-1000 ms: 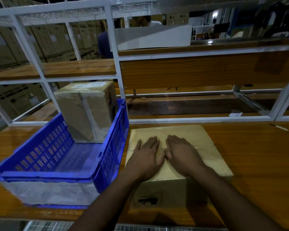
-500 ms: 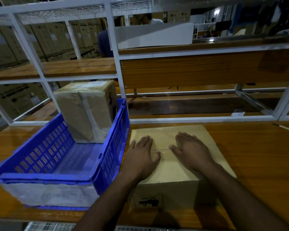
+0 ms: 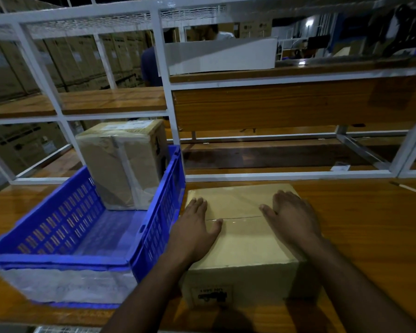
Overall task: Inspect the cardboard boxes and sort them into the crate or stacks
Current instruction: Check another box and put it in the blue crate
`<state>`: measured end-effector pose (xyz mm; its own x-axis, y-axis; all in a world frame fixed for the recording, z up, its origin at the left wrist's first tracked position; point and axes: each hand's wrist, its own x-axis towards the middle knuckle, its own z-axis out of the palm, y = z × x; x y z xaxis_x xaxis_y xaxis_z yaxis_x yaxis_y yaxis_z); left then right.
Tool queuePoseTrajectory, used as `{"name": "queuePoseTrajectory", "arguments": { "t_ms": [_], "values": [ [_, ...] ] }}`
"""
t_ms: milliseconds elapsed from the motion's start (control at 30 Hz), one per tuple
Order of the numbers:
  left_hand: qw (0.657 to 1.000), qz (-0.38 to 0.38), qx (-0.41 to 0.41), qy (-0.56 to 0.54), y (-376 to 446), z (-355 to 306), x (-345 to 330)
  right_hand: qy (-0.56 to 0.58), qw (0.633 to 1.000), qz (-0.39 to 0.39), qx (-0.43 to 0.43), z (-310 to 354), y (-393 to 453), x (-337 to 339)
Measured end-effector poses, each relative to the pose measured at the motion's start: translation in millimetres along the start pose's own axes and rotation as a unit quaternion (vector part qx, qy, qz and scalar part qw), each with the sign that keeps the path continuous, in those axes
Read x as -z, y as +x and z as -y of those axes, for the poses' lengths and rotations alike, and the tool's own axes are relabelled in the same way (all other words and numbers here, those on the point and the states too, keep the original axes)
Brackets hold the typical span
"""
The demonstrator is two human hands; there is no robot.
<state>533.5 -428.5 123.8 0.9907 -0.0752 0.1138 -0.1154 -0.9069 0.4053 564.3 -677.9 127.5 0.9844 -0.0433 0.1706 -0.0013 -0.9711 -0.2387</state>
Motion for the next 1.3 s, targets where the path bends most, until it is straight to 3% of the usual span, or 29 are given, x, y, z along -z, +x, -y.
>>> {"name": "queuePoseTrajectory", "arguments": {
  "t_ms": [133,233,367,567,700,933,1033,1133,1300],
  "values": [
    [0.993,-0.039,0.086,-0.077,-5.4,-1.3,3.0,0.029,0.994,-0.014,-0.105,-4.9,-3.9,-1.7],
    [0.981,-0.016,0.144,-0.127,-6.4,2.4,4.5,0.045,0.989,-0.048,-0.132,-4.1,-6.3,1.6],
    [0.981,-0.045,0.125,-0.142,-21.7,0.0,7.4,0.048,0.989,-0.096,-0.106,-7.8,-18.3,5.3],
    [0.952,-0.188,0.057,-0.233,-42.9,-10.0,10.4,0.225,0.947,-0.21,-0.087,-7.5,-44.4,30.4],
    [0.923,-0.25,0.052,-0.287,-48.0,-13.1,12.2,0.274,0.938,-0.186,-0.101,-5.9,-52.3,44.3],
    [0.943,-0.201,0.077,-0.253,-62.0,-1.3,3.8,0.29,0.943,-0.076,-0.144,-15.0,-78.7,25.5],
    [0.949,-0.195,0.074,-0.238,-63.1,0.2,4.1,0.312,0.933,-0.104,-0.145,-12.3,-83.7,24.5],
    [0.946,-0.241,0.032,-0.214,-62.0,-2.8,8.9,0.3,0.933,-0.177,-0.088,-3.3,-84.6,28.5],
    [0.963,-0.252,-0.053,-0.075,-48.5,-9.3,24.1,0.151,0.959,-0.233,0.052,7.6,-66.3,34.5]
  ]
}}
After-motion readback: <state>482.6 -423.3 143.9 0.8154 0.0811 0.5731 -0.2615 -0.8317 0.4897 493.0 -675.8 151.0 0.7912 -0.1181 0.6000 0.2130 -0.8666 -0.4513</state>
